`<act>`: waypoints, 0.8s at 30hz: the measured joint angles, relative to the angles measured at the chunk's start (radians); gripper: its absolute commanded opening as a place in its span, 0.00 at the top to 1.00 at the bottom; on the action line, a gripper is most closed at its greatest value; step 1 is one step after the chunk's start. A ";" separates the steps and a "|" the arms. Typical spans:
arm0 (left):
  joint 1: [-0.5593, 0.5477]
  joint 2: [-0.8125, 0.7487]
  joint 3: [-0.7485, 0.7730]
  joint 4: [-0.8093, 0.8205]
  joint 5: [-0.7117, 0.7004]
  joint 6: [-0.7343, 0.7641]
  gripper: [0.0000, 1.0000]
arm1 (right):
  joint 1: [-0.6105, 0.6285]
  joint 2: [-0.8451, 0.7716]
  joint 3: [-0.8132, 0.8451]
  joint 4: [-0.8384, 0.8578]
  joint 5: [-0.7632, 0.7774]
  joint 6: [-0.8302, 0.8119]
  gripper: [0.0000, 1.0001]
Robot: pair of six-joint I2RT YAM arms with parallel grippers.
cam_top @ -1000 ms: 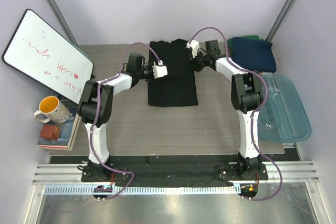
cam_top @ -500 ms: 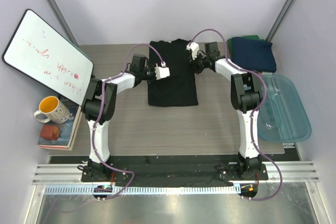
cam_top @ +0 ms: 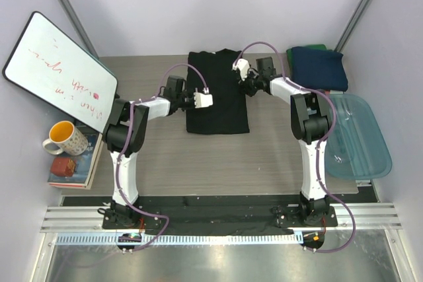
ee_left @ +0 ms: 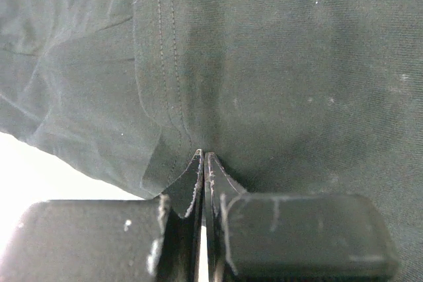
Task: Fold and stack the t-shirts
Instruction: Fold the folded rectangular tshirt in 1/3 of the way, then grab one side of the 2/3 rectangular tshirt with both arms
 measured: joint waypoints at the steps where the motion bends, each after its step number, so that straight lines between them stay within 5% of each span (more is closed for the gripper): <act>1: 0.000 -0.004 -0.011 0.019 -0.003 -0.002 0.99 | 0.001 -0.004 -0.001 -0.001 0.008 -0.006 0.72; 3: -0.001 -0.021 -0.043 0.052 -0.016 -0.007 0.93 | 0.002 -0.008 -0.001 -0.001 0.029 -0.021 0.55; 4: -0.001 -0.031 -0.061 0.065 -0.021 -0.010 0.74 | 0.002 -0.012 -0.001 -0.003 0.039 -0.032 0.50; 6: -0.001 -0.061 -0.092 0.085 -0.035 -0.016 0.59 | 0.002 -0.028 -0.005 -0.006 0.053 -0.051 0.38; 7: -0.001 -0.081 -0.103 0.089 -0.042 -0.023 0.48 | 0.002 -0.044 -0.012 -0.009 0.057 -0.062 0.37; 13: 0.001 -0.318 -0.145 -0.001 0.001 0.040 0.20 | 0.003 -0.298 -0.191 -0.097 0.048 -0.288 0.34; 18: 0.000 -0.611 -0.323 -0.106 0.123 0.237 0.11 | 0.018 -0.589 -0.476 -0.217 0.024 -0.647 0.30; 24: -0.025 -0.687 -0.555 -0.242 0.199 0.490 0.10 | 0.040 -0.727 -0.742 -0.346 0.008 -0.976 0.28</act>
